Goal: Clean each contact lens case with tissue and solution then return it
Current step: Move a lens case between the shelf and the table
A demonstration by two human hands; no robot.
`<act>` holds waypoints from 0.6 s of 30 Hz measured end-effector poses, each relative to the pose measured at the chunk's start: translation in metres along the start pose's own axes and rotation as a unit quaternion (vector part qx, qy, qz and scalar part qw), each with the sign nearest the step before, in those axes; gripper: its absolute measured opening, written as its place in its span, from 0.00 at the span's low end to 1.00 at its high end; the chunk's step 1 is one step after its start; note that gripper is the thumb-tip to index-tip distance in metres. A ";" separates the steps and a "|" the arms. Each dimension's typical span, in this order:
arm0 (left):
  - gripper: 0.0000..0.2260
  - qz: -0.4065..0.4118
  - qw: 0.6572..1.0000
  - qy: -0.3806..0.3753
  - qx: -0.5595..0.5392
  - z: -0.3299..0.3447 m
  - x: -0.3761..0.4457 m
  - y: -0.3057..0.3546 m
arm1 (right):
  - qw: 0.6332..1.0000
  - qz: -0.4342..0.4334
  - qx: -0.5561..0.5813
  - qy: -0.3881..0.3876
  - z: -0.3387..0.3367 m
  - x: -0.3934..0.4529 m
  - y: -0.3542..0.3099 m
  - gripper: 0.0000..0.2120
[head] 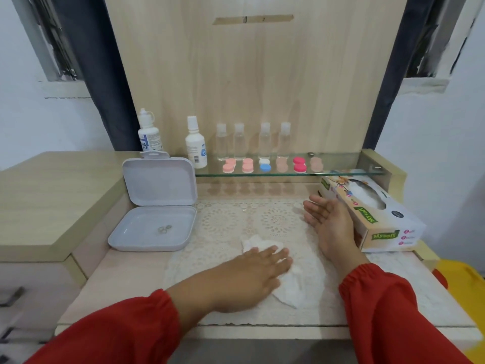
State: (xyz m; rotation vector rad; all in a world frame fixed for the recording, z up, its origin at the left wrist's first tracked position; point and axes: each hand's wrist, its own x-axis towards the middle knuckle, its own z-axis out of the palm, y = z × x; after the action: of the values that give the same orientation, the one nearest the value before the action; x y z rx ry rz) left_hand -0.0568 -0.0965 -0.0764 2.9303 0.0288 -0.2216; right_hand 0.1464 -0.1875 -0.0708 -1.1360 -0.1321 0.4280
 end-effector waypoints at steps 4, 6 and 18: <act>0.31 -0.094 0.973 0.089 -0.190 -0.012 -0.009 -0.038 | 1.000 0.003 0.002 0.002 0.002 0.000 0.000 0.18; 0.33 -0.137 0.958 0.165 -0.192 -0.018 0.004 -0.057 | 1.000 0.001 -0.001 0.000 0.003 -0.001 0.000 0.17; 0.28 0.031 0.992 0.100 -0.073 -0.007 0.065 0.020 | 1.000 -0.010 0.008 -0.006 0.000 0.002 0.001 0.20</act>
State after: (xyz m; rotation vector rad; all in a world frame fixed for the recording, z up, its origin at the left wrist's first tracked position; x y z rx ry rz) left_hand 0.0092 -0.1142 -0.0754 2.7898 -0.0158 0.0802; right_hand 0.1475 -0.1858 -0.0721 -1.1154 -0.1505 0.4178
